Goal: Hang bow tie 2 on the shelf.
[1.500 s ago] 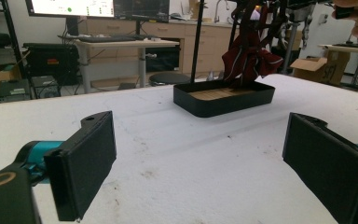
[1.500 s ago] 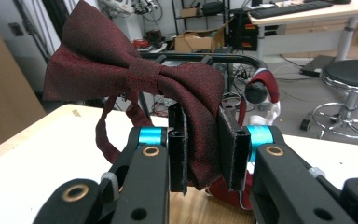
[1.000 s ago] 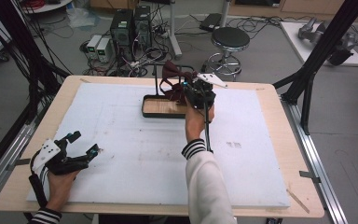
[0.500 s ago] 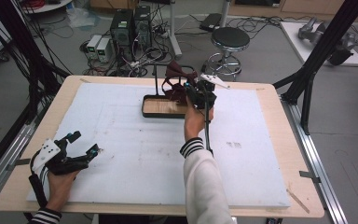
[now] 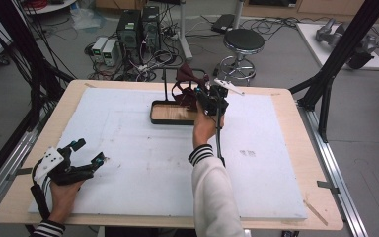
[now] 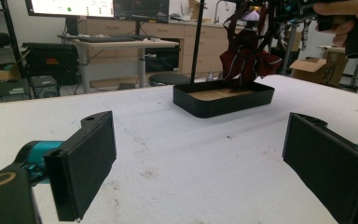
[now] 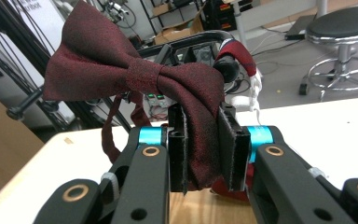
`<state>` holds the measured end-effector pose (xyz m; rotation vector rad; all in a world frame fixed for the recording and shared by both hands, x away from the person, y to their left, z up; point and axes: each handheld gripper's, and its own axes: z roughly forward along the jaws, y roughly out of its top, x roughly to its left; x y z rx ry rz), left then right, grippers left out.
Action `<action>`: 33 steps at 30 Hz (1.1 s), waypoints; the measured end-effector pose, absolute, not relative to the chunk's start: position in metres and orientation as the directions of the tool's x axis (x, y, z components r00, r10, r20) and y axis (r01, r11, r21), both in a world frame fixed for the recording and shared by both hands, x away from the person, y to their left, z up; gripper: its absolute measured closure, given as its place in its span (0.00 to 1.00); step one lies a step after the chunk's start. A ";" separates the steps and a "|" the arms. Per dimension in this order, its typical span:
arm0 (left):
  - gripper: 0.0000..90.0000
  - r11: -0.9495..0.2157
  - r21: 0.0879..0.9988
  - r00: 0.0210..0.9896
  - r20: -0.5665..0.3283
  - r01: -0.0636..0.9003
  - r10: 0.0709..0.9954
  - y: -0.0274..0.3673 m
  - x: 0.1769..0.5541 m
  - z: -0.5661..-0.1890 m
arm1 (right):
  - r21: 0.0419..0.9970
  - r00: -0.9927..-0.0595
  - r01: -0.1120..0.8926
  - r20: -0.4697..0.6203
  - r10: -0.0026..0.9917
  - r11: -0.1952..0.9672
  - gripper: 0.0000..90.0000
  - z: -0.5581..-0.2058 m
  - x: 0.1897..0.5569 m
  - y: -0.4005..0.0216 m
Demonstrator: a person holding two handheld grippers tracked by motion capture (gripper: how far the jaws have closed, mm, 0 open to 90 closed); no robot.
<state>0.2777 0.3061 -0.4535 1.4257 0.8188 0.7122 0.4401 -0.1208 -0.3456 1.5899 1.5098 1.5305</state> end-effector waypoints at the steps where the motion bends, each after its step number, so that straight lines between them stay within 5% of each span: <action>1: 0.11 0.034 0.998 0.553 -0.059 0.055 0.831 0.306 0.278 -0.453 | 0.883 -0.228 0.374 0.383 0.895 -0.283 0.84 -0.345 0.440 -0.120; 33: 0.11 0.034 0.998 0.553 -0.059 0.056 0.831 0.306 0.278 -0.453 | 0.872 -0.235 0.385 0.408 0.882 -0.301 0.84 -0.344 0.448 -0.114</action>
